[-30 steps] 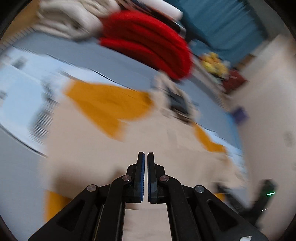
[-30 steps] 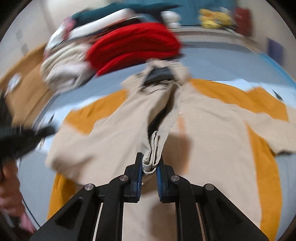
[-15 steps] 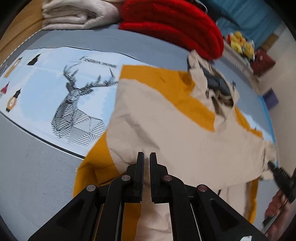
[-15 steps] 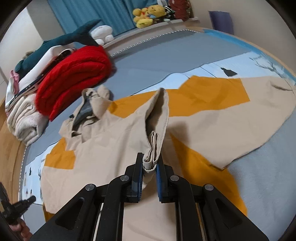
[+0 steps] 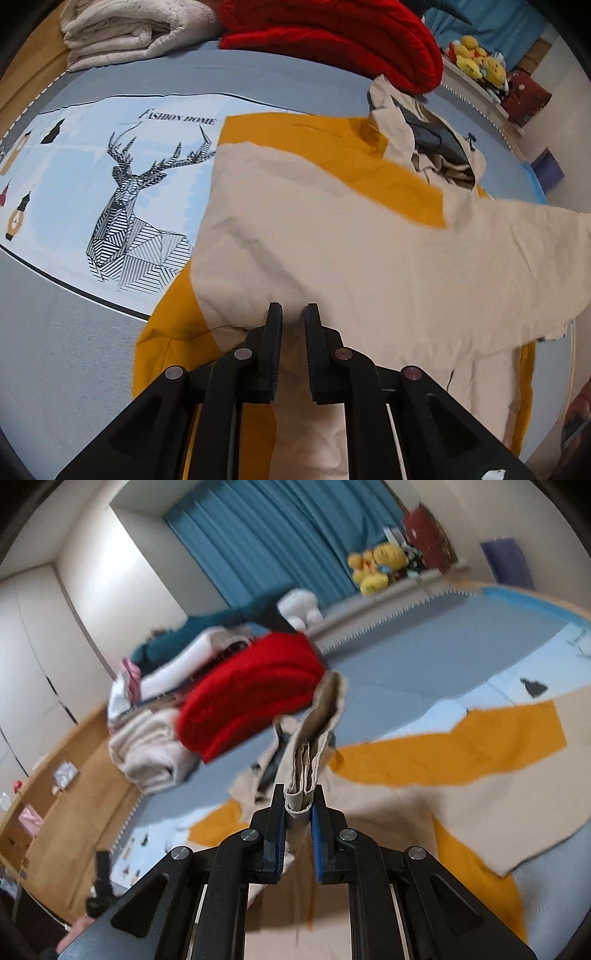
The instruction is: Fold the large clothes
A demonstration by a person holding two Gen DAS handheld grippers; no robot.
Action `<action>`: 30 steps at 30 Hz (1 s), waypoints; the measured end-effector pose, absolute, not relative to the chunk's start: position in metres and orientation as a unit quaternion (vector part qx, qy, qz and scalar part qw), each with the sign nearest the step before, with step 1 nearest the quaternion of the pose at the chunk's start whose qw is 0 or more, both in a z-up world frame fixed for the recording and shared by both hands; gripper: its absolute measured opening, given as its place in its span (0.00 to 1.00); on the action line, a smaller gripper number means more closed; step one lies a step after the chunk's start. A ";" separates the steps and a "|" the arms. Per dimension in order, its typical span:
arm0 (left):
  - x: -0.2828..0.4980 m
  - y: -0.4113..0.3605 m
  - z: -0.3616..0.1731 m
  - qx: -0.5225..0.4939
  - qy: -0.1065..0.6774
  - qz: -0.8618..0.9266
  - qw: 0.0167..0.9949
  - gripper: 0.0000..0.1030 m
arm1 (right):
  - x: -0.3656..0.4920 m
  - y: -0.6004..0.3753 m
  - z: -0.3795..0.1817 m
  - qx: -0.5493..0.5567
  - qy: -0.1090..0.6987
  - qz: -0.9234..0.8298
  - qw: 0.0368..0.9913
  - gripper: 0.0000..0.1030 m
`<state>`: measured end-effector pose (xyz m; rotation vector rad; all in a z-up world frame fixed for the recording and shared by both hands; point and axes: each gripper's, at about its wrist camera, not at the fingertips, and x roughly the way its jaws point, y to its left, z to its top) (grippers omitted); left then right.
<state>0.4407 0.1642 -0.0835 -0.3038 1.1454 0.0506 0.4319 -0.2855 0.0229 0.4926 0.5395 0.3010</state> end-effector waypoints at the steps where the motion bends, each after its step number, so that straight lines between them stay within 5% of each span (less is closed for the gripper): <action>1: 0.441 0.162 -0.085 -0.139 0.543 0.023 0.828 0.10 | 0.434 -0.288 0.020 0.239 0.270 0.136 0.923 0.12; 6: 0.445 0.158 -0.094 -0.133 0.554 0.026 0.821 0.11 | 0.447 -0.308 -0.009 0.246 0.321 0.064 0.912 0.12; 11: 0.445 0.151 -0.119 -0.087 0.603 0.043 0.792 0.16 | 0.474 -0.324 -0.061 0.212 0.456 -0.051 0.863 0.21; 18: 0.444 0.151 -0.113 -0.092 0.589 0.038 0.802 0.16 | 0.471 -0.340 -0.054 0.217 0.432 -0.093 0.870 0.28; 30: 0.450 0.153 -0.108 -0.105 0.580 0.025 0.808 0.16 | 0.489 -0.330 -0.107 0.212 0.550 -0.079 0.804 0.29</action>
